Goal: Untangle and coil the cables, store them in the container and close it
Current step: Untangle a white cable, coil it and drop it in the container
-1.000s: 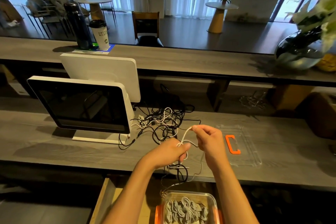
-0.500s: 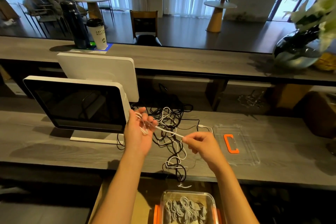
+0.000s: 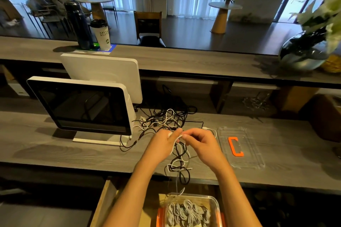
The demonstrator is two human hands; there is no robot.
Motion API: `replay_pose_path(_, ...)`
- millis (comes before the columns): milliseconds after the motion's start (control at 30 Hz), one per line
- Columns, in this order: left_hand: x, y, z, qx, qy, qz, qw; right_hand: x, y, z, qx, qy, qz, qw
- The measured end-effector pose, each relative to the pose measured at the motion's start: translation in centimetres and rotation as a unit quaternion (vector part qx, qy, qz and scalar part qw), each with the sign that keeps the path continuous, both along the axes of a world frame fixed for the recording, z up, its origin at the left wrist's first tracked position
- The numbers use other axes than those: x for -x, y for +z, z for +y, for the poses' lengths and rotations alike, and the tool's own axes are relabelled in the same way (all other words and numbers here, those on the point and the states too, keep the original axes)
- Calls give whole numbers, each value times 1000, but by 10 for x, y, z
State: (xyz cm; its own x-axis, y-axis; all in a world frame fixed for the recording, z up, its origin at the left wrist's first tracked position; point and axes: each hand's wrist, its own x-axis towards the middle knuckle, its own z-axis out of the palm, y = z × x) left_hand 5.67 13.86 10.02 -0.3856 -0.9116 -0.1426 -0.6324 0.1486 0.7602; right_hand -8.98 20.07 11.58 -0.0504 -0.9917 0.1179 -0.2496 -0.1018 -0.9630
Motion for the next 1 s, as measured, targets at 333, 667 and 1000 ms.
replay_pose_path(333, -4, 9, 13, -209, -222, 85, 949, 7, -10, -2, -24, -89, 1, 996)
replay_pose_path(667, -14, 15, 4, -96, 59, 194, 974, 10, -12, -1, -64, -115, -42, 990)
replay_pose_path(1000, -36, 24, -9, -166, 323, 610, 704, 16, -16, 5, -92, -48, 9, 995)
